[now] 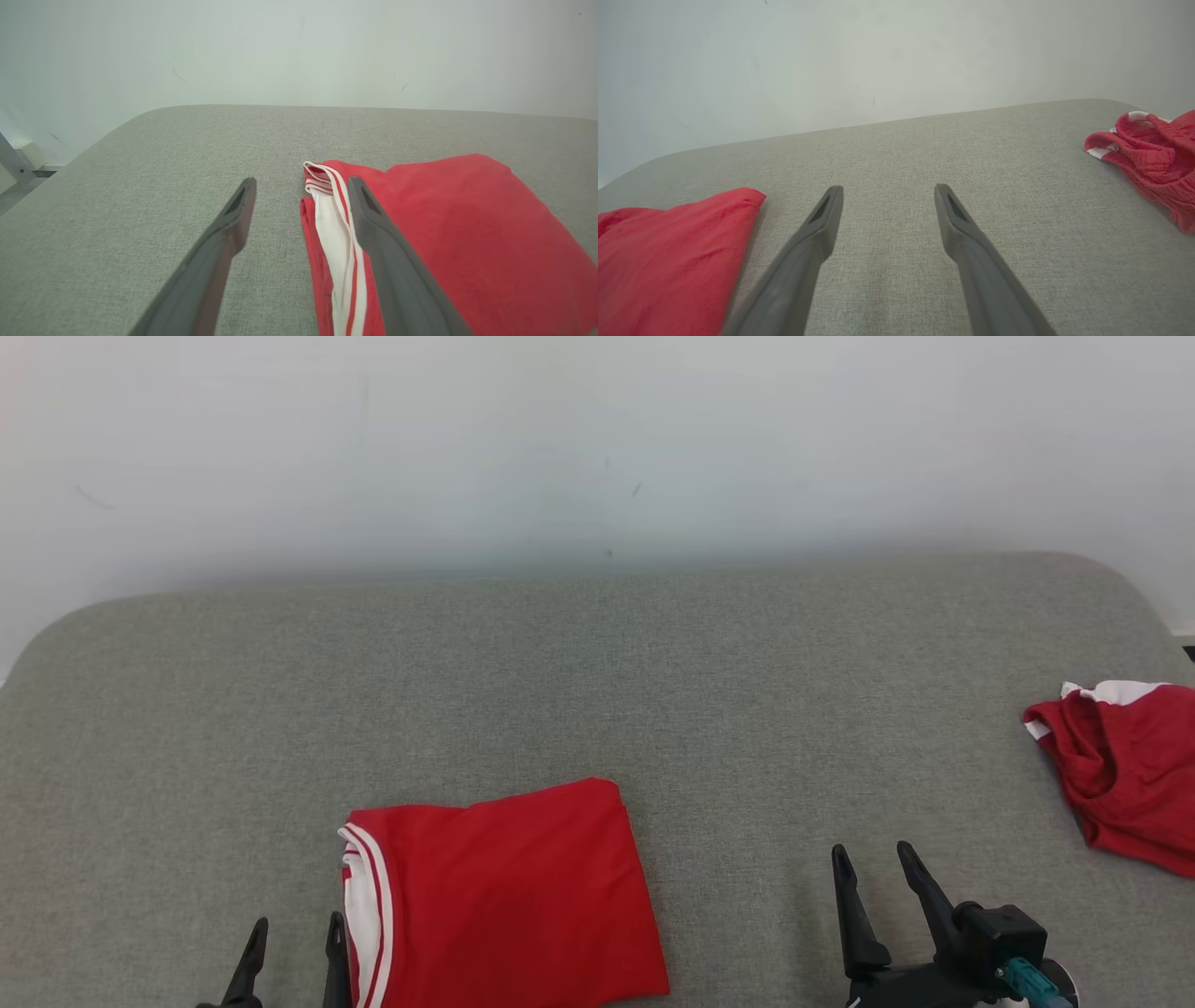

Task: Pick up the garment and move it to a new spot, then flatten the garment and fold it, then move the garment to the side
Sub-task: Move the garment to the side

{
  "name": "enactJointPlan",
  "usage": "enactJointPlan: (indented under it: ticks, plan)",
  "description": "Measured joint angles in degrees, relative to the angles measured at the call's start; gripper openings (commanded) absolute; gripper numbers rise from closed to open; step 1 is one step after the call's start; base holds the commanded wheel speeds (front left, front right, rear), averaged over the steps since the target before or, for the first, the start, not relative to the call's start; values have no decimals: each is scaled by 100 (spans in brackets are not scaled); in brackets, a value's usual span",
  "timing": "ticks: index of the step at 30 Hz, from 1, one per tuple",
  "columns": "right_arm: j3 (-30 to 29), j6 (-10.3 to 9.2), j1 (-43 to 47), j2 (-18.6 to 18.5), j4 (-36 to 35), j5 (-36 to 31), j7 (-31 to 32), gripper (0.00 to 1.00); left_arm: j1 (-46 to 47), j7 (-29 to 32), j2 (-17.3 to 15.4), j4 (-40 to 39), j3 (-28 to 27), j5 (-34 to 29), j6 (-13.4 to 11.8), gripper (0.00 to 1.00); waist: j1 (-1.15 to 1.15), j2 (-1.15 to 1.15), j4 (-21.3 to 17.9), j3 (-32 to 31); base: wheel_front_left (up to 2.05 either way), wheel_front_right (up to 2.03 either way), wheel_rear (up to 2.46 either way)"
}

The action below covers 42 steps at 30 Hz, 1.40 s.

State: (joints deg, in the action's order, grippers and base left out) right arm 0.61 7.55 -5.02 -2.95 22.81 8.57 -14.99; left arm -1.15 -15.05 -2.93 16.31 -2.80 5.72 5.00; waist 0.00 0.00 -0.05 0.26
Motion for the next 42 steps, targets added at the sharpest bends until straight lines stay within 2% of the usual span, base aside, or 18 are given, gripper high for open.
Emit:
enactJointPlan:
  ticks: [10, 18, 24, 30, 31, 32, 33, 34, 42]
  plan:
    - [285, 0, -87, -1, 57, 66, 0, 100, 47, 0, -2, -20, 215, 114, -43, 100, 0, 0, 255, 160, 0, 0, 0]
    - [688, 0, -314, 0, 269, 271, 0, 100, 180, 0, 1, -21, 517, 154, -46, 100, 0, 0, 796, 360, 0, 0, 0]
    - [1001, 0, -513, 5, 944, 505, -11, 100, 137, 1, 1, -21, 586, 151, -47, 100, 0, 1, 1377, 427, 0, 0, 0]
    - [1060, 0, -726, 4, 1581, 557, -13, 100, 77, 1, 1, -35, 541, 134, -38, 100, 0, 0, 1745, 442, 0, 0, 0]
    - [1079, 0, -753, 5, 1673, 582, -13, 91, 55, 1, 1, -38, 536, 134, -38, 100, 0, 1, 1779, 444, 0, 0, 0]
    - [1078, 0, -783, 7, 1731, 595, -14, 47, 35, 1, 0, -38, 526, 134, -40, 100, 0, 0, 1803, 446, 0, 0, 0]
    - [1077, 0, -818, 5, 1786, 605, -14, 17, 26, 1, 0, -40, 526, 135, -43, 100, 0, 0, 1807, 449, 0, 0, 0]
    - [1077, 0, -818, 5, 1786, 605, -14, 0, 26, 1, 0, -40, 526, 135, -43, 100, 0, 0, 1807, 449, 0, 0, 0]
    - [955, 1, -888, 10, 1649, 646, -12, 0, 31, 1, 1, -104, 513, 137, -47, 100, 0, 0, 1510, 444, 0, 0, 0]
